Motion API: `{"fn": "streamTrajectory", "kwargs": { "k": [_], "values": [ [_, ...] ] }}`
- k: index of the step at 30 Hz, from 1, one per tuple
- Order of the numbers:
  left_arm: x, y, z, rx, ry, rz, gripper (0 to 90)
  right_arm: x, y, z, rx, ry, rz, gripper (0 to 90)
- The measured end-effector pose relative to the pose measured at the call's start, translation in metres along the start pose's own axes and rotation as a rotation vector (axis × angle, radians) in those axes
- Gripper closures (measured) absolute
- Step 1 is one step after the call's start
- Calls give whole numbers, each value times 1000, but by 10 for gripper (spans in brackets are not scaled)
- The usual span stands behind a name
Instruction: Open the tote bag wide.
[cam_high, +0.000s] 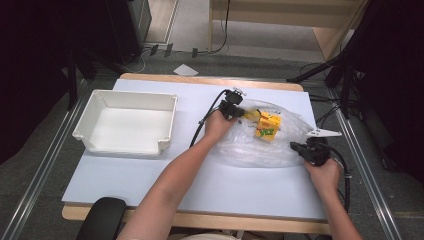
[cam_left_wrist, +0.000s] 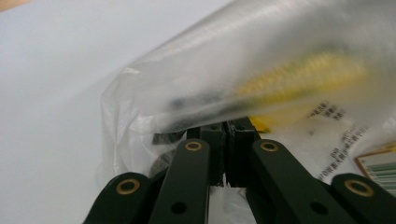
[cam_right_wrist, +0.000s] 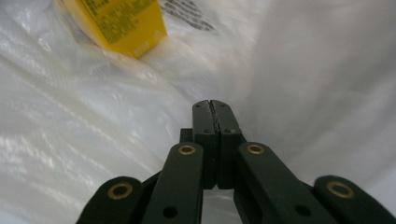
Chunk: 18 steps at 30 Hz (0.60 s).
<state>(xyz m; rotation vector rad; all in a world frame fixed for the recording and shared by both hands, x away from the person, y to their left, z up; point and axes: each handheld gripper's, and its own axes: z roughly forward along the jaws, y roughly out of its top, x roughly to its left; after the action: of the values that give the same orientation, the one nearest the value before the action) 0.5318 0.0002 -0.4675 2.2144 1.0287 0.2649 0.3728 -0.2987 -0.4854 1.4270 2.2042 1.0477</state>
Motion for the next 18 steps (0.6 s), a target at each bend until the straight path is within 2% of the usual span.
{"fn": "streamTrajectory", "kwargs": {
  "k": [4,7,8,9,11,13,18],
  "values": [
    [8,0,-2,-3,31,-33,900,-10,-11,-10,-23,-23,4,900],
    [9,-1,-2,-4,16,-49,897,-18,-14,-12,-37,-22,37,900],
    [9,-1,-3,-7,-1,-47,896,-17,-13,-12,-27,-25,43,900],
    [7,-1,-4,-8,-20,-42,896,-15,-11,-12,-16,-32,28,900],
    [3,0,-7,-20,-43,-27,896,-10,-6,-10,-5,-19,13,900],
    [-1,2,-15,-38,-62,-7,895,-4,1,-11,-20,-6,-7,900],
    [-7,9,-35,-72,-95,6,890,13,22,-23,-61,9,-59,900]
  ]
}}
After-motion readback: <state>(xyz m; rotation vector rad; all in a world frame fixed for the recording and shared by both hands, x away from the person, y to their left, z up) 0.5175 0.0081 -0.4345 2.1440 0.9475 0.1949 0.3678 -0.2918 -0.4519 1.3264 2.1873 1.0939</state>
